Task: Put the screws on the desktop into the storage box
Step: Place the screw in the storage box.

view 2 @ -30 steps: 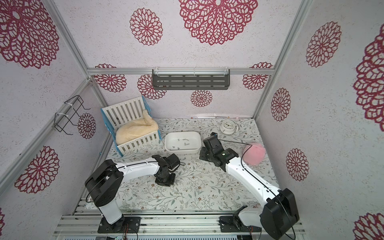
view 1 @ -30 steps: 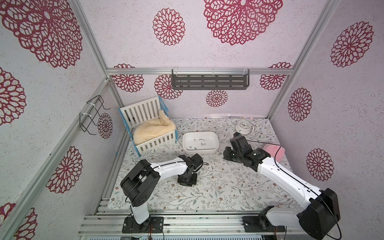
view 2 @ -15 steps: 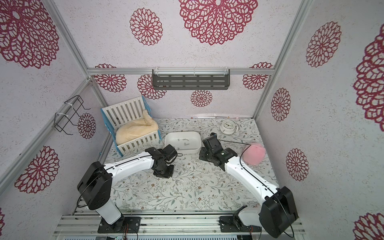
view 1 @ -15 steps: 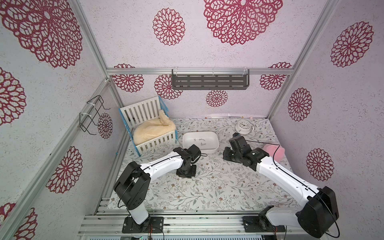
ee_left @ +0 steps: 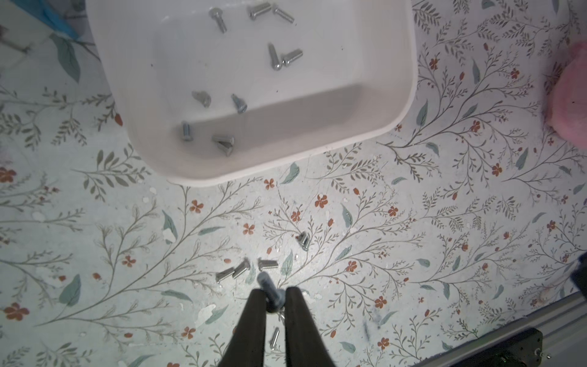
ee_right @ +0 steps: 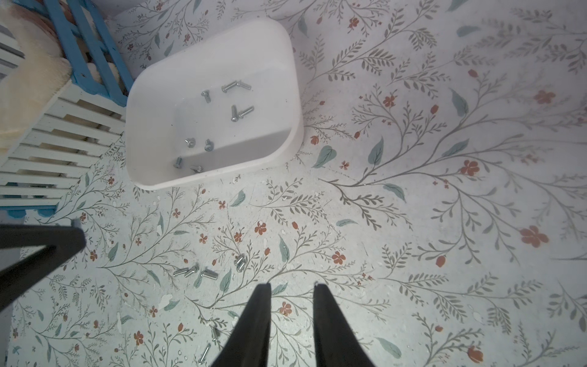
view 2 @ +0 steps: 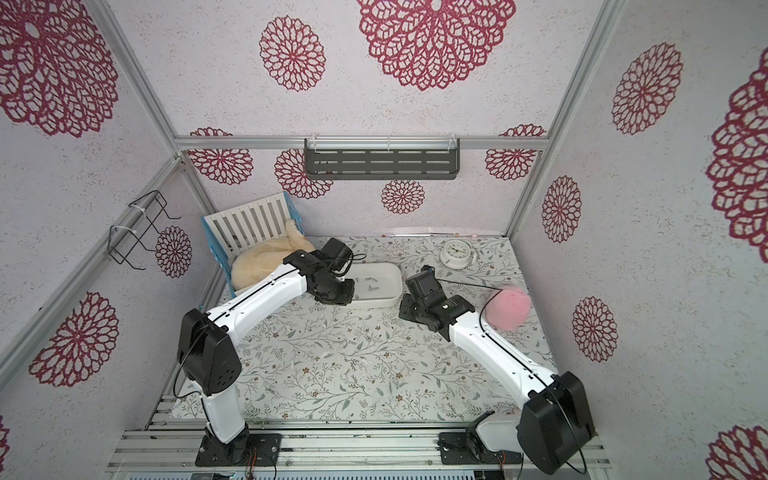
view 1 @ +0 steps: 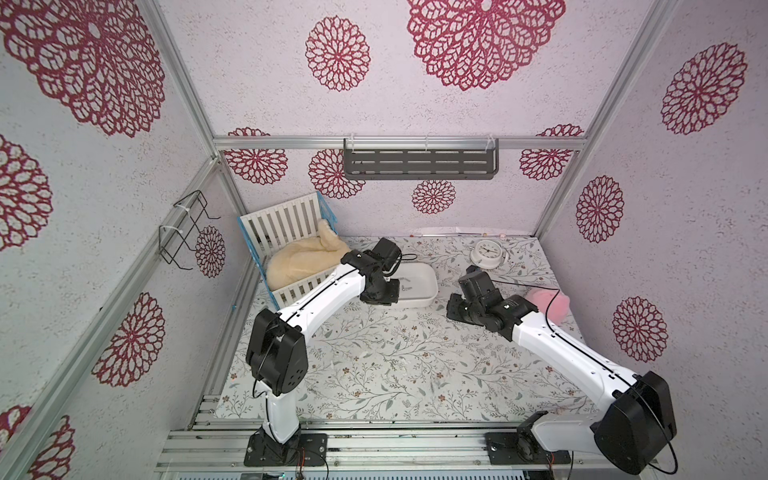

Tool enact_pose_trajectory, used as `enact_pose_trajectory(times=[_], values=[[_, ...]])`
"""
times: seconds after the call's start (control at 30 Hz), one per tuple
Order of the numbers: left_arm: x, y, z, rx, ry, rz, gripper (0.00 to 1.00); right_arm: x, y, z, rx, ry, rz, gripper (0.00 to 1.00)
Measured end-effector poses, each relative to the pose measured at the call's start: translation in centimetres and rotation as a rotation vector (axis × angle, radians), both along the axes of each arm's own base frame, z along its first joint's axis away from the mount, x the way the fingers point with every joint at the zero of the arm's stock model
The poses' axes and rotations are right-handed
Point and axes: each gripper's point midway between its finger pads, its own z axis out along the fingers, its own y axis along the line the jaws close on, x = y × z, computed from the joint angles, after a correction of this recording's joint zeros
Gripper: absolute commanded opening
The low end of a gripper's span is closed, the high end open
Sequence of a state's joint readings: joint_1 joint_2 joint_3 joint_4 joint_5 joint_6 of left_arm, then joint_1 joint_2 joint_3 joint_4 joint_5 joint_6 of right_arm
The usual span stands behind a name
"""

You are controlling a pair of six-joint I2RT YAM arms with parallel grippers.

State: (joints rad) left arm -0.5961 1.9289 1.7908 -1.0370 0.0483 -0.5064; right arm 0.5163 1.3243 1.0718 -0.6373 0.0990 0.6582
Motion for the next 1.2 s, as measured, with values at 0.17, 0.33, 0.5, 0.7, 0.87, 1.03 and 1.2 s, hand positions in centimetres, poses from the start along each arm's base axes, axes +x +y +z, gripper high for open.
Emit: enact_pose_trajectory(times=[0.17, 0.33, 0.5, 0.7, 0.87, 1.03, 1.2], values=[[4.2, -0.5, -0.8, -0.011, -0.004, 0.003, 0.16, 0.0, -0.1, 0.0, 0.0, 0.001, -0.002, 0.27], [7.4, 0.0, -3.9, -0.009, 0.038, 0.027, 0.16, 0.3, 0.0, -0.1, -0.003, 0.006, -0.004, 0.27], [9.3, 0.2, -7.2, -0.009, 0.088, 0.044, 0.17, 0.5, 0.2, -0.3, -0.006, 0.01, -0.004, 0.28], [9.5, 0.9, -9.8, 0.015, 0.138, 0.059, 0.21, 0.6, 0.4, -1.1, -0.01, 0.034, 0.002, 0.28], [9.2, 1.0, -10.6, 0.021, 0.163, 0.052, 0.28, 0.7, 0.7, -1.6, -0.006, 0.047, 0.01, 0.28], [9.1, 1.1, -10.5, 0.025, 0.168, 0.045, 0.31, 0.9, 1.0, -1.9, 0.002, 0.051, 0.017, 0.28], [9.1, 1.1, -10.0, 0.028, 0.161, 0.043, 0.32, 1.3, 1.5, -1.6, 0.018, 0.047, 0.026, 0.28]])
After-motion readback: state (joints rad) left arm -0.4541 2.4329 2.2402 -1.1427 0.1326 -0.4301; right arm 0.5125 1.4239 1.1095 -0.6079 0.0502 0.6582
